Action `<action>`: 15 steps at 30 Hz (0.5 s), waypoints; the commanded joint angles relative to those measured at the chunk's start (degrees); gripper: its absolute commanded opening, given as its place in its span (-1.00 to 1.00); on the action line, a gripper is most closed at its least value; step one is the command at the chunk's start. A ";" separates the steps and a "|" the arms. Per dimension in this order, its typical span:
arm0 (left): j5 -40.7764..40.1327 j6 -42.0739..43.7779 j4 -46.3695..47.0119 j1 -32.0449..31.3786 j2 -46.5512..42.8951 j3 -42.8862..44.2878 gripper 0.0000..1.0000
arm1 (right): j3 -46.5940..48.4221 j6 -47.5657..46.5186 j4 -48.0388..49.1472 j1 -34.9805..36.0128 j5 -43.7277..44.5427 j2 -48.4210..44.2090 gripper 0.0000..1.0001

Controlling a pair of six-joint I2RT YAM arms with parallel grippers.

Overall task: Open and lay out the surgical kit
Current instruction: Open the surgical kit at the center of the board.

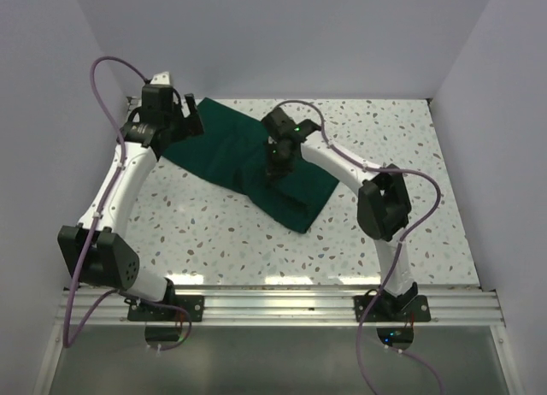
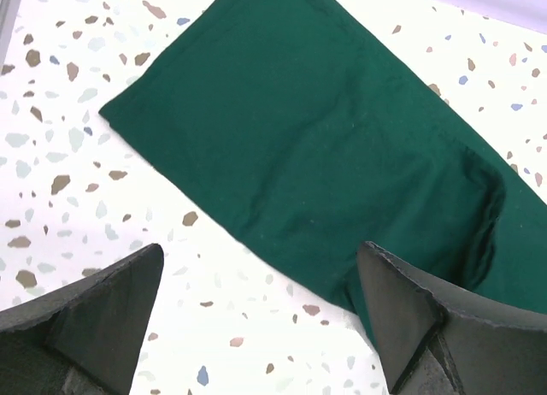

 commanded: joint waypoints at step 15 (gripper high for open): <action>-5.75 -9.03 -13.30 0.08 -30.73 -10.34 0.99 | -45.76 15.07 15.28 42.55 0.65 -39.93 -1.00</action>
